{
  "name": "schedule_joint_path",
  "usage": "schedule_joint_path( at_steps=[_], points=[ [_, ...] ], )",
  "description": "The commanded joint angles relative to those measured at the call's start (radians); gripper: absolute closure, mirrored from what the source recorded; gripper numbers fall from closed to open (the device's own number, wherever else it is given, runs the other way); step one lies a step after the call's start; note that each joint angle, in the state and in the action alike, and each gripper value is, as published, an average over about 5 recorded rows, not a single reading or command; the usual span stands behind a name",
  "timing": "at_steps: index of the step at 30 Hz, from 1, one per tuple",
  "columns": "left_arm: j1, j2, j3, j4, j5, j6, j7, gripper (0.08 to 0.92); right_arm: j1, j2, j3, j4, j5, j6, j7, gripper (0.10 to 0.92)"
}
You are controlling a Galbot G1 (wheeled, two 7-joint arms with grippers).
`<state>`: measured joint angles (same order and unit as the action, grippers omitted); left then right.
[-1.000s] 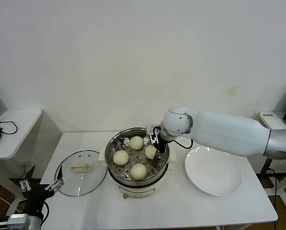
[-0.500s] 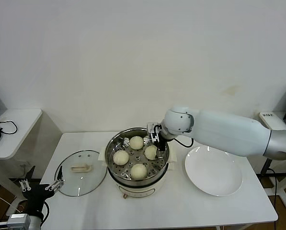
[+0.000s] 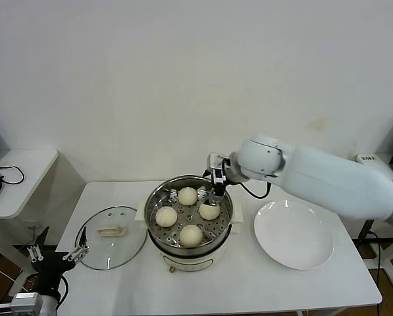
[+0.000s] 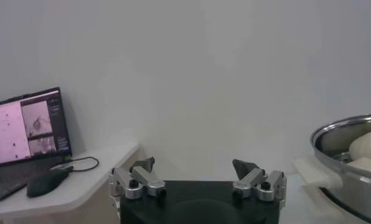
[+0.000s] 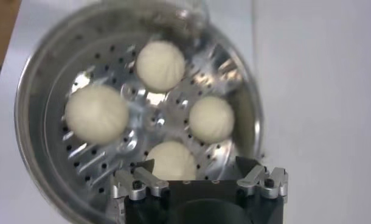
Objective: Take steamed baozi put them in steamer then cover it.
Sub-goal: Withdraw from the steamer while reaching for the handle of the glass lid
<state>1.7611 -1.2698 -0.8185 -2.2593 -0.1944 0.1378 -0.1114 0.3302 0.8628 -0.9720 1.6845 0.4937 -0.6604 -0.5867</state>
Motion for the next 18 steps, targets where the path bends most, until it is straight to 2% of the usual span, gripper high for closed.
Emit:
schedule_joint_path(
  at_steps=[1,5,8,13,18],
  points=[
    [-0.007,-0.002,0.009,0.009,0.008,-0.002,0.001,0.177,-0.607,-0.179,0.533,0.214,0.051,0.244,0.572,0.202],
    [-0.015,-0.003,0.019,0.021,0.02,-0.005,0.003,0.177,-1.015,-0.139,0.879,0.211,-0.17,0.446,0.598,0.203],
    [-0.025,-0.004,0.033,0.038,0.033,-0.01,0.002,0.177,-1.281,-0.04,1.163,0.188,-0.301,0.608,0.569,0.203],
    [-0.061,-0.006,0.081,0.09,0.108,-0.032,-0.001,0.177,-1.498,0.237,1.481,0.139,-0.378,0.81,0.485,0.203],
    [-0.096,0.01,0.1,0.165,0.338,-0.085,0.014,0.177,-1.633,0.482,1.687,0.161,-0.357,0.87,0.398,0.202]
  ],
)
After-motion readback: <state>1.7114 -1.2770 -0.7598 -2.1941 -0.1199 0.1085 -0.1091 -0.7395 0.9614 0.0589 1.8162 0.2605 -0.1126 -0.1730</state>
